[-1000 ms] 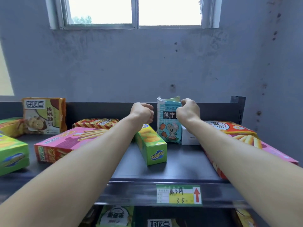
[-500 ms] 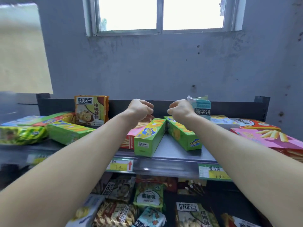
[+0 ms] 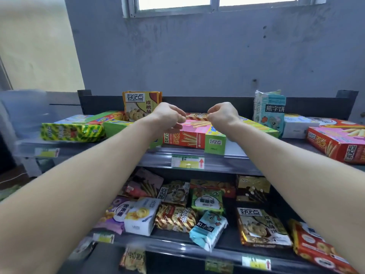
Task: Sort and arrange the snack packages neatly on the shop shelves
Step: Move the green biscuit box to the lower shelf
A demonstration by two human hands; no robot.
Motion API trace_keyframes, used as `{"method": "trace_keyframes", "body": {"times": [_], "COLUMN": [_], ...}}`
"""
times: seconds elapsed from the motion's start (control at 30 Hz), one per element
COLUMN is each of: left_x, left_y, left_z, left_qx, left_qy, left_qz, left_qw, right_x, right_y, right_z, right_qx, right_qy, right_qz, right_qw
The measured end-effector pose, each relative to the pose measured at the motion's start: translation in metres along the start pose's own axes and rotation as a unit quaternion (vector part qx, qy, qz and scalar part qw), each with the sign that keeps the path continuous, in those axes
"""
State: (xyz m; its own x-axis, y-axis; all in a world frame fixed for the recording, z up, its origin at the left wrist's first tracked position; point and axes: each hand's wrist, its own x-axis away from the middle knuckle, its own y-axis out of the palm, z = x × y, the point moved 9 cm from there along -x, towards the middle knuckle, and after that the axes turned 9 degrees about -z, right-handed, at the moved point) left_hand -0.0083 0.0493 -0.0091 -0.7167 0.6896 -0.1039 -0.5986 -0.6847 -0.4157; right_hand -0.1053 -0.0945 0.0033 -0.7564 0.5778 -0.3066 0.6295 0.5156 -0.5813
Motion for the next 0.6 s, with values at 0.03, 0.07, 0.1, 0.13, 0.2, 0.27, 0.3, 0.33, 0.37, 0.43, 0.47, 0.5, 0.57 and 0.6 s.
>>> {"method": "trace_keyframes", "body": {"times": [0.03, 0.07, 0.1, 0.13, 0.2, 0.27, 0.3, 0.33, 0.37, 0.43, 0.47, 0.5, 0.57, 0.6], "left_x": [0.007, 0.013, 0.02, 0.027, 0.042, 0.057, 0.063, 0.07, 0.075, 0.084, 0.088, 0.09, 0.092, 0.091], "left_y": [-0.01, -0.019, -0.029, -0.039, -0.059, -0.078, -0.087, -0.096, -0.105, -0.119, -0.125, -0.129, -0.133, -0.131], "left_z": [-0.005, -0.01, -0.015, -0.021, -0.034, -0.046, -0.052, -0.057, -0.061, -0.069, -0.072, -0.074, -0.075, -0.075], "left_qx": [0.001, 0.002, 0.002, 0.003, 0.003, 0.002, 0.005, 0.01, 0.015, 0.026, 0.03, 0.03, 0.028, 0.029], "left_qy": [-0.002, -0.003, -0.005, -0.008, -0.019, -0.03, -0.035, -0.04, -0.046, -0.059, -0.065, -0.07, -0.076, -0.079], "left_qz": [0.005, 0.01, 0.017, 0.025, 0.04, 0.058, 0.069, 0.081, 0.093, 0.117, 0.131, 0.144, 0.161, 0.163], "left_qw": [1.0, 1.0, 1.0, 1.0, 0.999, 0.998, 0.997, 0.996, 0.995, 0.991, 0.989, 0.987, 0.984, 0.983], "right_x": [0.004, 0.008, 0.012, 0.016, 0.025, 0.032, 0.035, 0.037, 0.038, 0.038, 0.037, 0.035, 0.029, 0.026], "right_y": [0.009, 0.018, 0.029, 0.041, 0.063, 0.083, 0.092, 0.099, 0.105, 0.114, 0.117, 0.12, 0.124, 0.126], "right_z": [-0.01, -0.02, -0.029, -0.039, -0.055, -0.067, -0.072, -0.076, -0.079, -0.084, -0.085, -0.084, -0.081, -0.078], "right_qx": [-0.007, -0.01, -0.01, -0.009, -0.01, -0.017, -0.021, -0.022, -0.018, -0.006, -0.002, 0.001, 0.009, 0.013], "right_qy": [-0.014, -0.026, -0.037, -0.047, -0.064, -0.077, -0.081, -0.081, -0.08, -0.075, -0.07, -0.062, -0.044, -0.033], "right_qz": [0.0, -0.003, -0.009, -0.017, -0.036, -0.058, -0.069, -0.079, -0.088, -0.104, -0.112, -0.12, -0.133, -0.141], "right_qw": [1.0, 1.0, 0.999, 0.999, 0.997, 0.995, 0.994, 0.993, 0.993, 0.992, 0.991, 0.991, 0.99, 0.989]}}
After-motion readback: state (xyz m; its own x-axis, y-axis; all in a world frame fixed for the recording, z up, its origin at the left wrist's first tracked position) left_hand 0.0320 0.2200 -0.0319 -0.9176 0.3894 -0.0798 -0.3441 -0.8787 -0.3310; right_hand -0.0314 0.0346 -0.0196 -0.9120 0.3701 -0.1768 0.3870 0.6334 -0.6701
